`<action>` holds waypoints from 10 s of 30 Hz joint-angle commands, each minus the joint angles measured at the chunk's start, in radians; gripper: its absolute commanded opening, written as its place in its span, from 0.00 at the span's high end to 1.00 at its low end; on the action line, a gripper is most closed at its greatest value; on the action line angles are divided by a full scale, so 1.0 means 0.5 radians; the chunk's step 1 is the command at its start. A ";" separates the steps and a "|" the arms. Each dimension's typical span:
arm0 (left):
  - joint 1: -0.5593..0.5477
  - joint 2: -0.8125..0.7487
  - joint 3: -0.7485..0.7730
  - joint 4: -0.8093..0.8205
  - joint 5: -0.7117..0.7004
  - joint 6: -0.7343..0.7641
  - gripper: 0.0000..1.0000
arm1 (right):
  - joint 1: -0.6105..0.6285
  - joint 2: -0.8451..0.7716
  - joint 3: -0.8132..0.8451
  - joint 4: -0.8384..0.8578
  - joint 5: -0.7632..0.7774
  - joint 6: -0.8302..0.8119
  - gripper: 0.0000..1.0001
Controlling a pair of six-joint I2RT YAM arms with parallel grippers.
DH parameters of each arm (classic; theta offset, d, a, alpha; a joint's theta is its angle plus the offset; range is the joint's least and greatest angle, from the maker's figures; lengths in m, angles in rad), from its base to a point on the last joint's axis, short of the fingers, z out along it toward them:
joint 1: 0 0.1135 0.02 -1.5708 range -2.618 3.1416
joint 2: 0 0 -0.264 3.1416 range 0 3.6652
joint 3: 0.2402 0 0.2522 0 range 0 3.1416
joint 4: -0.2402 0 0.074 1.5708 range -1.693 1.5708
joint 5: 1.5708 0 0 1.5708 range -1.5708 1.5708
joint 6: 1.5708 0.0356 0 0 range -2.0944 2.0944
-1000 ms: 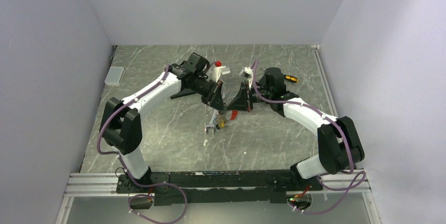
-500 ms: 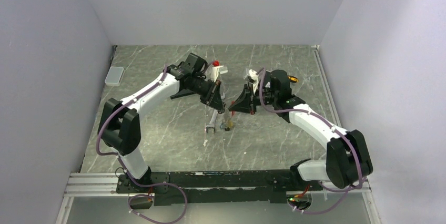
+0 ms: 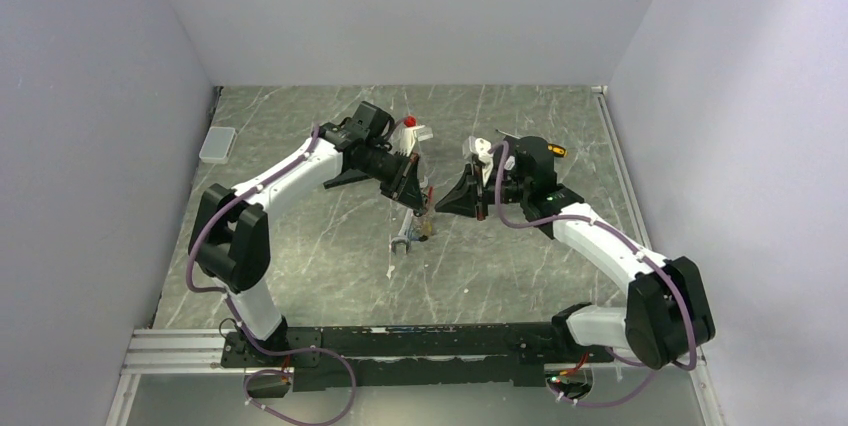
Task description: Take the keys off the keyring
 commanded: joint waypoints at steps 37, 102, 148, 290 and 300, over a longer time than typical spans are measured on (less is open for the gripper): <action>-0.045 -0.078 0.047 0.028 0.125 0.052 1.00 | 0.009 0.404 0.011 0.674 -0.076 0.965 0.74; 0.071 -0.027 0.100 -0.208 0.139 0.210 1.00 | 0.042 0.060 -0.028 0.322 0.032 0.368 1.00; -0.024 -0.083 0.100 -0.393 0.539 0.427 1.00 | 0.116 0.315 -0.064 0.635 0.045 0.755 0.70; 0.119 0.095 0.434 -0.969 -0.419 0.317 1.00 | 0.218 0.122 -0.221 0.880 0.593 0.579 1.00; 0.558 -0.251 0.284 -0.870 -0.478 0.540 1.00 | 0.207 0.141 -0.217 0.841 0.606 0.588 1.00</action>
